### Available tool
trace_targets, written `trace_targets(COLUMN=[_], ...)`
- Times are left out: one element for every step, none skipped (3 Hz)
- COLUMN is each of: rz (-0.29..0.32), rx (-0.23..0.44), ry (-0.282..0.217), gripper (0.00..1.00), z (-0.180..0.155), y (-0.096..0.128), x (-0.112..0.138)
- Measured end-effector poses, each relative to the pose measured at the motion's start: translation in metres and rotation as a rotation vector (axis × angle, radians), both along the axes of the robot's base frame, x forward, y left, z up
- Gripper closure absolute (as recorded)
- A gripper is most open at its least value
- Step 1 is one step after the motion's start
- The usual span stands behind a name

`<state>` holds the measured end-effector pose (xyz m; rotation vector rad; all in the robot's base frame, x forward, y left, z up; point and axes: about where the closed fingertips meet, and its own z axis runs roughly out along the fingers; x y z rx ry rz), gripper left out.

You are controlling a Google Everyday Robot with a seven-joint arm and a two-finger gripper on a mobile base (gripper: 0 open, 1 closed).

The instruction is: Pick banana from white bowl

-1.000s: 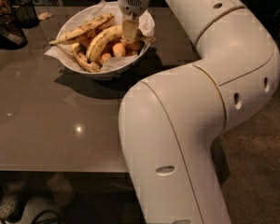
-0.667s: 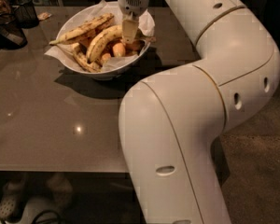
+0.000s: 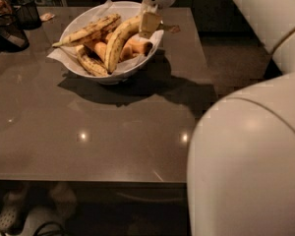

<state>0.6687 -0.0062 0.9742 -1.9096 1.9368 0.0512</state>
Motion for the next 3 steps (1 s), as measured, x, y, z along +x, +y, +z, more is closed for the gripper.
trace_targets(rz=[0.040,0.042,0.038], rx=[0.083,0.067,0.051], ry=[-0.039,-0.003,-0.001], gripper=[1.00,1.00,1.00], z=[0.015,-0.003,0.003], y=[-0.010,-0.013,-0.012], x=[-0.047,-0.059,-0.078])
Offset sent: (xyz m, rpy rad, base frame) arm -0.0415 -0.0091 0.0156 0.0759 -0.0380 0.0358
